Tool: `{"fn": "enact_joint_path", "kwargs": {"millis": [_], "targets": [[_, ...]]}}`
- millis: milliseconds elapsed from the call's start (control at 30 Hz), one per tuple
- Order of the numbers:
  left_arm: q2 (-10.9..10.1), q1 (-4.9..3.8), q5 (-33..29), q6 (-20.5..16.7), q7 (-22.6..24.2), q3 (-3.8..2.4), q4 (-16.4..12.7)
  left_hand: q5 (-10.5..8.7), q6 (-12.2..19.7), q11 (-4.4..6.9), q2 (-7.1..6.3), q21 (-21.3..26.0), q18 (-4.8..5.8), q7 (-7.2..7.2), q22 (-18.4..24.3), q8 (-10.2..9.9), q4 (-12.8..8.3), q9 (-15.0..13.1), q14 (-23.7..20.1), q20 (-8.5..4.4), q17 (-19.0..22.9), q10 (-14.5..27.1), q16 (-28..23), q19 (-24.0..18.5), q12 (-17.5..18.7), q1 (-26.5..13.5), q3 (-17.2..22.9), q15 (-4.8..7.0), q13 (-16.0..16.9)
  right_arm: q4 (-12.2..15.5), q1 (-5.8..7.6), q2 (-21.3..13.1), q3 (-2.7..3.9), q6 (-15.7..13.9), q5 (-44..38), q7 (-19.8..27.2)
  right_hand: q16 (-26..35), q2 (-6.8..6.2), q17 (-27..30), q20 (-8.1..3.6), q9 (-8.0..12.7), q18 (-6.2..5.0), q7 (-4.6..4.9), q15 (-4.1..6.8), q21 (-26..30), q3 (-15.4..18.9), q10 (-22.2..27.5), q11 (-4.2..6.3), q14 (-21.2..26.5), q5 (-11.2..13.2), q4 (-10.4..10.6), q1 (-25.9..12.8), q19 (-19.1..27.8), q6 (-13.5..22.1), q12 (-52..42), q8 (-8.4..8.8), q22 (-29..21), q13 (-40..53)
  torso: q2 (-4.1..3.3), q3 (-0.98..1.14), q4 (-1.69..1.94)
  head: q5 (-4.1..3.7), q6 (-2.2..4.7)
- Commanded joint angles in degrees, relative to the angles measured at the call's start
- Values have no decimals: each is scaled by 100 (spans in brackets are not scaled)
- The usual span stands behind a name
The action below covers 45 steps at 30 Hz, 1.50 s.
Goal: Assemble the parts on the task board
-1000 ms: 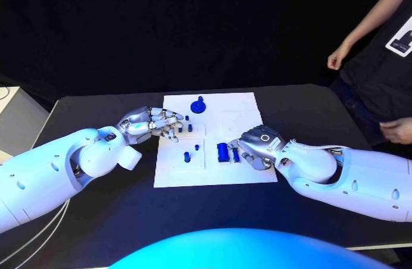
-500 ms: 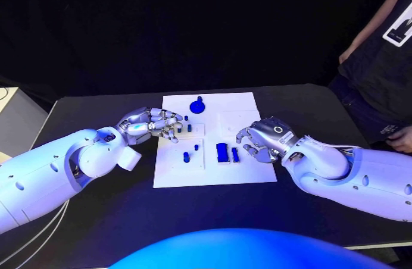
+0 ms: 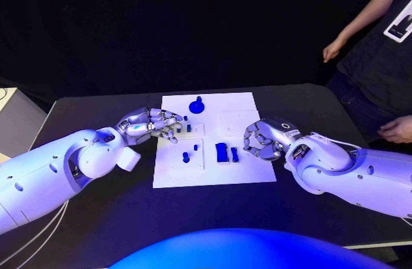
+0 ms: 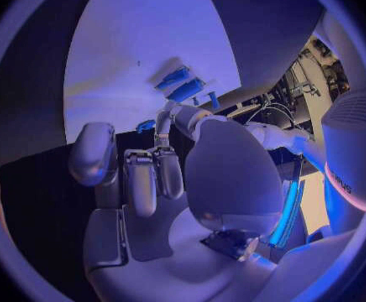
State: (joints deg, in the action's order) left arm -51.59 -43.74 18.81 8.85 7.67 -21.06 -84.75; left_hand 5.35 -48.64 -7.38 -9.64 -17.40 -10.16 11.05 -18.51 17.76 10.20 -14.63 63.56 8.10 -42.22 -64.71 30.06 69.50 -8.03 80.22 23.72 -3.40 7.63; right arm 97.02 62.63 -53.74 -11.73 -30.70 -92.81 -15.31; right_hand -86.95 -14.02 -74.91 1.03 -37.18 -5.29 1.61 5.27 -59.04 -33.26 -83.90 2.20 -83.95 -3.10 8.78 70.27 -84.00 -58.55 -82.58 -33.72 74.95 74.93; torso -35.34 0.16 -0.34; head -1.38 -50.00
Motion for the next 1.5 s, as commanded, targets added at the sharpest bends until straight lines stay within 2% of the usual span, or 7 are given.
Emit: {"fn": "enact_joint_path", "kwargs": {"millis": [33,133,333,1000,1100,1267,1500], "targets": [[12,4,14,100,34,-2,-16,1,27,15,43,-33,10,-4,-5,-23,29,-6,-43,-6,-7,41,25,-45,-24,-2,-6,9,9,9,-16,36,1,204,451,-347,-31,-10,-1224,-53,-38,87,-45,55,-84,107,-164,45,-533,31,37,-17,-337,9,-82,-83,882,851,-2,0,3,-13,0],[15,4,15,98,44,-2,-19,1,27,15,43,-33,10,-4,-5,-23,29,-6,-43,-6,-7,41,25,-45,-24,-2,-6,9,9,-12,-49,89,1,187,561,-504,-120,6,-1316,-88,-112,133,-96,90,-397,387,-301,87,-559,32,176,35,-384,-3,-276,-289,960,1042,-3,1,4,-14,0],[13,4,15,83,66,-2,-23,1,28,15,45,-34,10,-5,-8,-22,28,-7,-51,-5,-8,44,25,-53,-27,3,-5,8,10,-55,-112,185,1,149,700,-732,-169,-16,-1365,-107,-135,154,-117,105,-546,648,-343,106,-571,32,275,96,-406,5,-335,-413,1001,1102,-5,1,5,-6,0],[10,4,15,77,60,-2,-16,1,28,15,45,-34,10,-5,-8,-22,28,-7,-51,-5,-8,44,25,-53,-27,3,-5,8,10,-13,-147,278,1,141,644,-733,-158,29,-1353,-116,-88,148,-115,109,-501,1181,-320,105,-567,31,485,309,-394,85,-303,-523,992,1079,-4,3,1,11,0],[9,4,17,75,57,-2,-13,1,28,15,45,-34,10,-5,-8,-22,28,-7,-51,-5,-8,44,25,-53,-27,3,-5,8,10,2,-149,279,1,128,643,-715,-158,29,-1353,-116,-88,148,-115,109,-501,1181,-320,105,-567,31,485,309,-394,85,-303,-523,992,1079,-4,5,0,17,0],[9,4,18,73,51,-2,-8,1,28,15,45,-34,10,-5,-8,-22,28,-7,-51,-5,-8,44,25,-53,-27,3,-5,8,10,22,-152,280,1,128,643,-702,-153,91,-1348,-116,-40,145,-113,109,-490,1481,-315,104,-565,31,648,464,-388,113,-296,-564,988,1077,-1,4,-1,26,0],[11,5,19,76,50,-2,-6,1,28,15,45,-34,10,-5,-8,-22,28,-7,-51,-5,-8,44,25,-53,-27,3,-5,8,10,5,-171,316,1,207,629,-715,-154,104,-1349,-116,-22,145,-112,109,-488,1593,-312,103,-566,31,706,521,-387,118,-292,-579,987,1074,-1,2,0,25,0]]}}
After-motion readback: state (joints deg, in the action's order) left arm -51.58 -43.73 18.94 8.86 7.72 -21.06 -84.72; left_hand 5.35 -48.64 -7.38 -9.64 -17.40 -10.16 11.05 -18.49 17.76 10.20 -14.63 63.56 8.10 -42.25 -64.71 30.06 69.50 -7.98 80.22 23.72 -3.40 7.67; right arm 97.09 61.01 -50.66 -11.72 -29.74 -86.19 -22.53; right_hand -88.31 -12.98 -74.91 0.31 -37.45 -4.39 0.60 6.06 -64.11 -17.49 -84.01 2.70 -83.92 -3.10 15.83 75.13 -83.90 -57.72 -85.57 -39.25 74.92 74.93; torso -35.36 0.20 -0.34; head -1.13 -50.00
